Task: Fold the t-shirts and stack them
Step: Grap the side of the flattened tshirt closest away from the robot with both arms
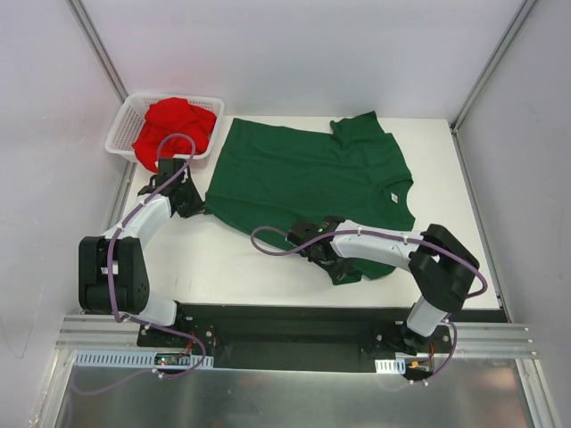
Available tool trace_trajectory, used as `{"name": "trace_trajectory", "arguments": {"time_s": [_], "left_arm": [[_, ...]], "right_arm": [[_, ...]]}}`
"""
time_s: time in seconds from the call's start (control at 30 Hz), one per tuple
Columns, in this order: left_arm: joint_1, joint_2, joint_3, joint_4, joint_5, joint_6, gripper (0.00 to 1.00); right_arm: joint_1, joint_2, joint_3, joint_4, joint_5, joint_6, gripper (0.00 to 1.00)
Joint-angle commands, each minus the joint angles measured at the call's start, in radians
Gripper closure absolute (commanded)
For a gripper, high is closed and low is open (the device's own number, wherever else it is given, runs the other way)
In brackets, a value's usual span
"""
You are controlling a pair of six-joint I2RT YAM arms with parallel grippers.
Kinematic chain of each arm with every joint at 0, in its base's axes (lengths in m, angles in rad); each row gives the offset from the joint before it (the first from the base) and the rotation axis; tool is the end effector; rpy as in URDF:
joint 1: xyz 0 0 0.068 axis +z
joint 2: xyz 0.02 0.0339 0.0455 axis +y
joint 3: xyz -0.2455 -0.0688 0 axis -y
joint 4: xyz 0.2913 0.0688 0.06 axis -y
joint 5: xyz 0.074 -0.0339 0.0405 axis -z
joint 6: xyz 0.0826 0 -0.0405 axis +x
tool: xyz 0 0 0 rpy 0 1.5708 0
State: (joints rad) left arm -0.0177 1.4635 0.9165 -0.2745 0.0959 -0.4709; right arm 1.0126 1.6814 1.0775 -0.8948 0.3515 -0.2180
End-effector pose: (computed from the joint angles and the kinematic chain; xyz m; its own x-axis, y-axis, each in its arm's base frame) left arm 0.3799 -0.0146 0.1429 -0.6900 -0.4395 -0.5752 -0.2583 0.8918 -0.3715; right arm 0.1999 0.2664 0.0903 -0.3464 -0.9381 0.0039 -0.8789 0.3231 -0.3509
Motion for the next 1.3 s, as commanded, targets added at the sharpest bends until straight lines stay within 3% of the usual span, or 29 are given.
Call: {"name": "trace_trajectory", "arguments": {"time_s": [0.0,0.17,0.33,0.73,0.83,0.87,0.93,1.0,1.27], "left_arm": [[0.012,-0.035,-0.011,-0.002,-0.007,0.011,1.00],[0.012,-0.038,-0.011,0.000,-0.007,0.009,1.00],[0.012,-0.037,-0.011,0.000,-0.005,0.009,1.00],[0.012,-0.040,-0.014,0.001,-0.002,0.008,1.00],[0.012,-0.038,-0.015,0.001,-0.001,0.008,1.00],[0.012,-0.040,-0.015,0.001,-0.001,0.008,1.00],[0.012,-0.042,-0.015,0.003,-0.002,0.008,1.00],[0.012,-0.042,-0.016,0.001,-0.002,0.008,1.00],[0.013,-0.040,-0.011,0.001,-0.001,0.008,1.00]], "right_arm": [[0.004,0.012,0.029,-0.024,0.014,-0.006,0.69],[0.006,0.012,0.027,-0.021,0.015,-0.004,0.77],[0.004,0.011,0.027,-0.023,0.021,0.003,0.98],[0.004,-0.052,0.042,-0.027,0.037,0.031,0.99],[0.006,-0.052,0.045,-0.035,0.035,0.031,0.93],[0.006,-0.054,0.045,-0.036,0.035,0.032,0.84],[0.006,-0.058,0.047,-0.035,0.029,0.032,0.81],[0.007,-0.061,0.048,-0.036,0.026,0.032,0.71],[0.017,-0.051,0.065,-0.039,0.017,0.031,0.62]]}}
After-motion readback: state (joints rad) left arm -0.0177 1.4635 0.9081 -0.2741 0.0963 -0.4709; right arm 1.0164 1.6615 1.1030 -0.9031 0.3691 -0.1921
